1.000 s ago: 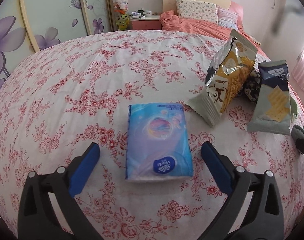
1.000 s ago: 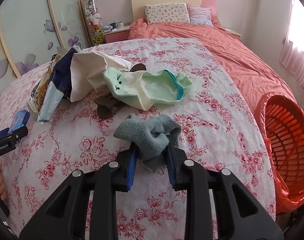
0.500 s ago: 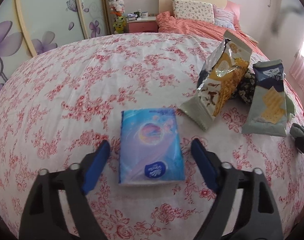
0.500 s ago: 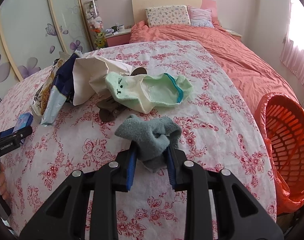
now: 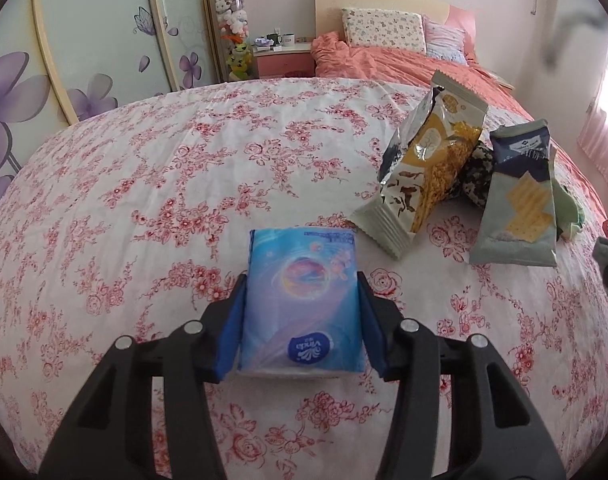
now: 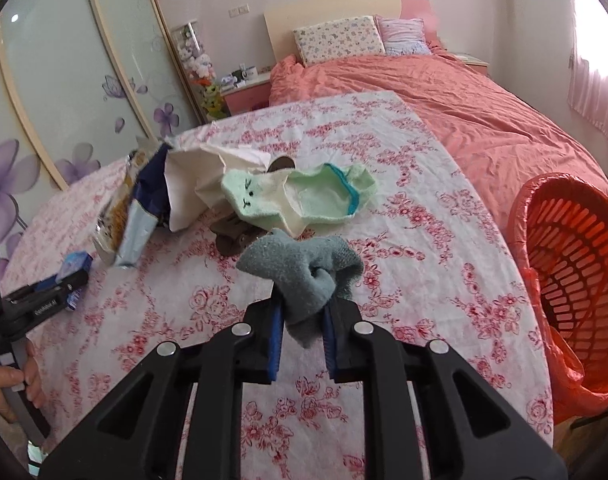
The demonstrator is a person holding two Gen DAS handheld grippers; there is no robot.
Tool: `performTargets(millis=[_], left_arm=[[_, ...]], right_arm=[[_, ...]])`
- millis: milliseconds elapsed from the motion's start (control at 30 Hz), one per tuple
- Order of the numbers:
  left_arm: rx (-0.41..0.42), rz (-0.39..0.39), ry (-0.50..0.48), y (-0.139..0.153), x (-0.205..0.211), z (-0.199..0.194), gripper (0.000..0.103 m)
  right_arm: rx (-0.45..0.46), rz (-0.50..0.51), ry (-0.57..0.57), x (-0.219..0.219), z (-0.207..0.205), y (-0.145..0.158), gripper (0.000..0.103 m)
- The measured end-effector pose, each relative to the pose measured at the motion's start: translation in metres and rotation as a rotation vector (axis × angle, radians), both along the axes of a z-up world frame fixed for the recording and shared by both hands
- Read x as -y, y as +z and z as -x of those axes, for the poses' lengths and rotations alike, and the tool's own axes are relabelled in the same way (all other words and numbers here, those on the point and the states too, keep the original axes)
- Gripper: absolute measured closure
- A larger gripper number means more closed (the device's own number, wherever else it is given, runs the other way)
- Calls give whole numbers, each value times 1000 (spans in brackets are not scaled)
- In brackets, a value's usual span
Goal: Collect trash
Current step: 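Carry the grey sock and tissue pack over the orange basket and release both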
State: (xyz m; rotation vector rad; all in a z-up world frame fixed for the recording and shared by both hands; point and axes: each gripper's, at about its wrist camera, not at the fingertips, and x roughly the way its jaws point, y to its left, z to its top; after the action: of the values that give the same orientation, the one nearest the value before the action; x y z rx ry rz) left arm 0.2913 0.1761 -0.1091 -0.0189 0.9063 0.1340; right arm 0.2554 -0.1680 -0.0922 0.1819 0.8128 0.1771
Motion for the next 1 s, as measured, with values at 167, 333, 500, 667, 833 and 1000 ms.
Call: performTargets(millis=[167, 333, 500, 667, 833, 1000], left_arm=[[28, 5, -5, 18, 4, 14, 53], [73, 14, -46, 42, 20, 30, 53], [125, 19, -124, 71, 52, 45, 53], [165, 51, -225, 95, 98, 61, 53], [196, 92, -331, 109, 145, 74, 53], [214, 130, -431, 117, 200, 76, 53]], right_arm=[[40, -40, -12, 13, 13, 15, 86], [89, -51, -18, 24, 30, 32, 86], [146, -52, -40, 40, 50, 48, 86], [193, -39, -87, 61, 65, 61, 86], [230, -40, -153, 91, 78, 71, 86], [257, -30, -232, 129, 88, 79, 86]])
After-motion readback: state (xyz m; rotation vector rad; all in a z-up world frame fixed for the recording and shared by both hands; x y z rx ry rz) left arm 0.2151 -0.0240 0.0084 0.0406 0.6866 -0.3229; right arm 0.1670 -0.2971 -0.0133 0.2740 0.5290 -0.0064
